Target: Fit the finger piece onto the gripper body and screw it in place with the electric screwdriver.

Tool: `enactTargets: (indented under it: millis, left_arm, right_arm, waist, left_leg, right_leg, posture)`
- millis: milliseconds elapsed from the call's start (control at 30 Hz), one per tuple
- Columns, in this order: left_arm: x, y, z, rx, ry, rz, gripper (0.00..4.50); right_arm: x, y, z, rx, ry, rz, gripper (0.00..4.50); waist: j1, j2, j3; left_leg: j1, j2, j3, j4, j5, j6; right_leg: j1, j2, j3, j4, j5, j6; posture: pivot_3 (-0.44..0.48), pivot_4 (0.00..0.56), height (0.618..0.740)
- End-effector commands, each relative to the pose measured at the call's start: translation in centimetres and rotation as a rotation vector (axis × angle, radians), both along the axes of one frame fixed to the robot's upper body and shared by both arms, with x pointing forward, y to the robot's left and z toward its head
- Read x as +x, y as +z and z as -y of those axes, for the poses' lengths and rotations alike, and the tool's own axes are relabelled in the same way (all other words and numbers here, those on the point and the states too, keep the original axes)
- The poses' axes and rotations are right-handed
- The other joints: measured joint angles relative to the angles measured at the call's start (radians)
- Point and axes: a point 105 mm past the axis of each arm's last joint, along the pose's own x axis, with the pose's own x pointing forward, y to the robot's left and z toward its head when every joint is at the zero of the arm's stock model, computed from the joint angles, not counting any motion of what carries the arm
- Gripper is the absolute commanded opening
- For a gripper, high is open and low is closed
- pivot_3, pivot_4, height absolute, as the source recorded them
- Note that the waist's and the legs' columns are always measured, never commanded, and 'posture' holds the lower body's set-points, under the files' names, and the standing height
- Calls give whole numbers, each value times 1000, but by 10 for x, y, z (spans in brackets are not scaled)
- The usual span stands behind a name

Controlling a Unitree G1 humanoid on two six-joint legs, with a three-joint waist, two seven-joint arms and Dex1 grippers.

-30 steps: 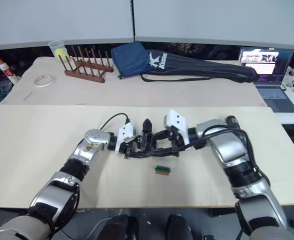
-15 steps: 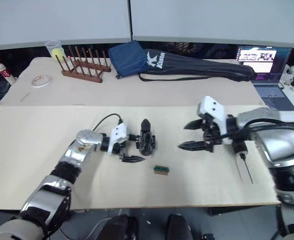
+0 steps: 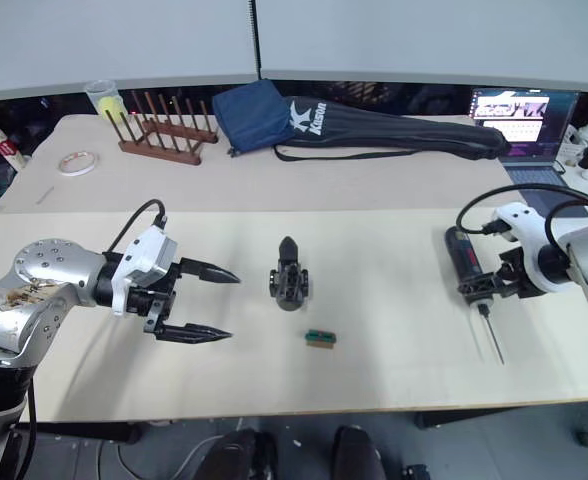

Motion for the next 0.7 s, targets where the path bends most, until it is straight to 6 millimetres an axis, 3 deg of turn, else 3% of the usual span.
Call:
enactTargets:
  millis: [33, 167, 300, 433, 600, 700]
  left_arm:
    - [-10, 20, 7, -30, -29, 48, 4500]
    - [-14, 29, 13, -37, -39, 79, 4500]
    - [-15, 34, 15, -45, -41, 92, 4500]
    - [-13, 36, 15, -46, -34, 101, 4500]
    - [-13, 31, 13, -24, -42, 100, 4500]
    - [-18, 23, 14, 13, -83, 100, 4500]
  right_arm:
    - [8, 0, 8, -3, -93, -7, 4461]
    - [16, -15, 11, -21, -121, -40, 4461]
    - [16, -25, 15, -74, -42, -59, 3301]
    - [18, -17, 14, -102, 95, -29, 2021]
    - [6, 8, 4, -191, 561, 57, 1899]
    - [-3, 6, 5, -232, 652, 45, 1899]
  waist:
    - [2, 0, 0]
    - [3, 0, 0]
    - [2, 0, 0]
    - [0, 0, 0]
    - [6, 7, 6]
    - [8, 9, 8]
  left_leg:
    - [0, 0, 0, 0, 0, -1]
    - [1, 0, 0, 0, 1, -2]
    - [1, 0, 0, 0, 1, -2]
    - [2, 0, 0, 0, 2, -3]
    - [2, 0, 0, 0, 2, -3]
    - [2, 0, 1, 0, 2, -4]
  right_leg:
    - [0, 1, 0, 0, 0, 0]
    - [2, 3, 0, 0, 0, 0]
    - [2, 3, 0, 0, 0, 0]
    - [2, 4, 1, 0, 0, 0]
    - [2, 4, 1, 0, 0, 1]
    - [2, 4, 1, 1, -1, 1]
  posture:
    - [0, 150, 740]
    - [0, 150, 740]
    - [0, 150, 740]
    - [0, 150, 740]
    - [0, 150, 740]
    - [0, 150, 740]
